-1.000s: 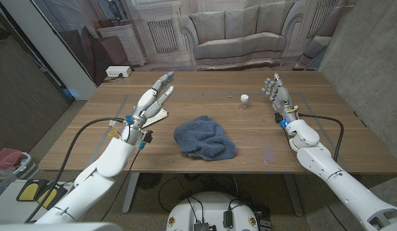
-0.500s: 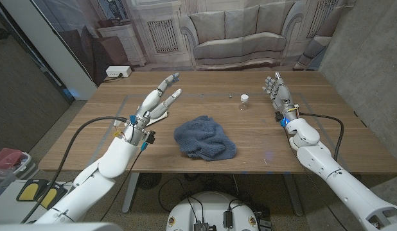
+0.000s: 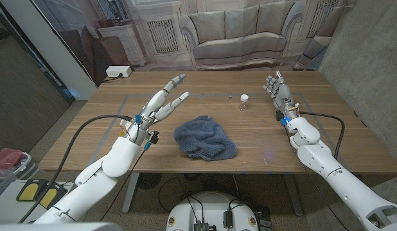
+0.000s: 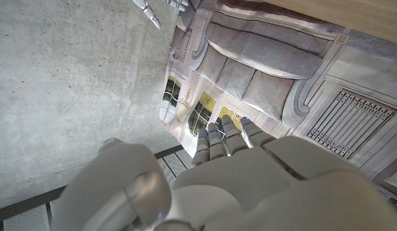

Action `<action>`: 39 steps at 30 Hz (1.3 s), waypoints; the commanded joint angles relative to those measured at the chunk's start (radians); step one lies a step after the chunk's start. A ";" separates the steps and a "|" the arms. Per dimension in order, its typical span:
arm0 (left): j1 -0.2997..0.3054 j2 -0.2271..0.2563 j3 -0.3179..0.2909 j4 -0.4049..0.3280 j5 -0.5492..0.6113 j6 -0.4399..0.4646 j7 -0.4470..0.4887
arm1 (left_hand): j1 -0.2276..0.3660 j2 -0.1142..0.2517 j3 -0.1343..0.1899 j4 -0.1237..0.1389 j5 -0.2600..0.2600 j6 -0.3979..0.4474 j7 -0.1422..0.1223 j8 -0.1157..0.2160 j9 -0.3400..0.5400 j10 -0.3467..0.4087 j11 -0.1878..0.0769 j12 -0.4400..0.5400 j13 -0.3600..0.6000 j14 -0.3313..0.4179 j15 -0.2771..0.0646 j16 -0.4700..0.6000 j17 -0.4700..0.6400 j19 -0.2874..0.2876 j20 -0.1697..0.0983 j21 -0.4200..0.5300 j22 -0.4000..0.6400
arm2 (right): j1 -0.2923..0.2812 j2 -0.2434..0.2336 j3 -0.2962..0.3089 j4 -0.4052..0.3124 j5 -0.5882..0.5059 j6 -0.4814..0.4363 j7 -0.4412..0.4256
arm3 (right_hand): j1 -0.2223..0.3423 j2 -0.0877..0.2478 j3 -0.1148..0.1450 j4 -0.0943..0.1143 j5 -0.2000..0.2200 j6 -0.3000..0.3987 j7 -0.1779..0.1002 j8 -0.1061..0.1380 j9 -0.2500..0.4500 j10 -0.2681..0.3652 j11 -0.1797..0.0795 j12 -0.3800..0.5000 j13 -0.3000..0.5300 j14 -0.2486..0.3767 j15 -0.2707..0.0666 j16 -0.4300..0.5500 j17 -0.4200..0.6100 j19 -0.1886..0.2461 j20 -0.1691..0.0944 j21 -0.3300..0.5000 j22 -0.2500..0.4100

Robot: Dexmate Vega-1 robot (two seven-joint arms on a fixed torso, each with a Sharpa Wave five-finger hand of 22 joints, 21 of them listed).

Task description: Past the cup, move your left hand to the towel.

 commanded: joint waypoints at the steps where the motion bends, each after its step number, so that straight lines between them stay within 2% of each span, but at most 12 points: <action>1: -0.012 0.008 0.033 -0.040 0.120 0.087 0.042 | 0.012 0.000 -0.008 0.001 0.008 0.013 0.001 -0.002 0.002 0.013 0.005 -0.006 0.005 0.011 -0.004 -0.006 0.002 0.005 -0.010 -0.004 0.004 | 0.011 0.006 0.000 0.019 0.005 -0.006 0.001 | 0.003 0.005 0.001 -0.005 0.004 0.008 -0.001 0.005 0.004 0.009 0.001 0.006 0.004 0.009 0.001 0.003 0.003 0.010 -0.024 -0.002 0.002; 14: -0.023 0.022 0.077 -0.065 0.285 0.166 0.142 | 0.016 0.003 -0.009 0.000 0.009 0.017 -0.002 -0.004 0.002 0.019 -0.006 -0.008 0.005 0.014 -0.007 -0.007 0.002 0.002 -0.012 -0.007 0.004 | -0.005 0.000 0.009 0.003 0.003 0.000 -0.011 | 0.002 0.007 -0.001 -0.005 0.003 0.009 0.000 0.005 0.004 0.011 0.004 0.006 0.004 0.010 0.001 0.003 0.003 0.012 -0.024 -0.008 0.002; 26: 0.025 0.035 0.111 -0.171 0.531 0.400 0.224 | 0.022 0.004 -0.011 -0.002 0.012 0.031 -0.008 -0.003 0.002 0.028 -0.009 -0.008 0.005 0.021 -0.012 -0.007 0.002 0.001 -0.012 -0.008 0.004 | -0.011 -0.003 0.011 -0.005 0.004 0.005 -0.008 | 0.002 0.007 -0.002 -0.006 0.003 0.010 0.000 0.005 0.004 0.011 0.003 0.006 0.004 0.011 0.001 0.003 0.003 0.013 -0.023 -0.012 0.002; 39: 0.045 0.089 0.131 -0.221 0.558 0.485 0.236 | 0.028 0.004 -0.013 -0.003 0.014 0.040 -0.011 -0.003 0.003 0.033 -0.013 -0.010 0.005 0.023 -0.017 -0.009 0.002 0.004 -0.017 -0.008 0.004 | -0.015 -0.001 0.010 -0.011 0.004 0.005 -0.009 | 0.002 0.008 -0.003 -0.007 0.003 0.011 0.000 0.004 0.004 0.011 0.001 0.005 0.004 0.011 0.001 0.003 0.003 0.015 -0.022 -0.017 0.002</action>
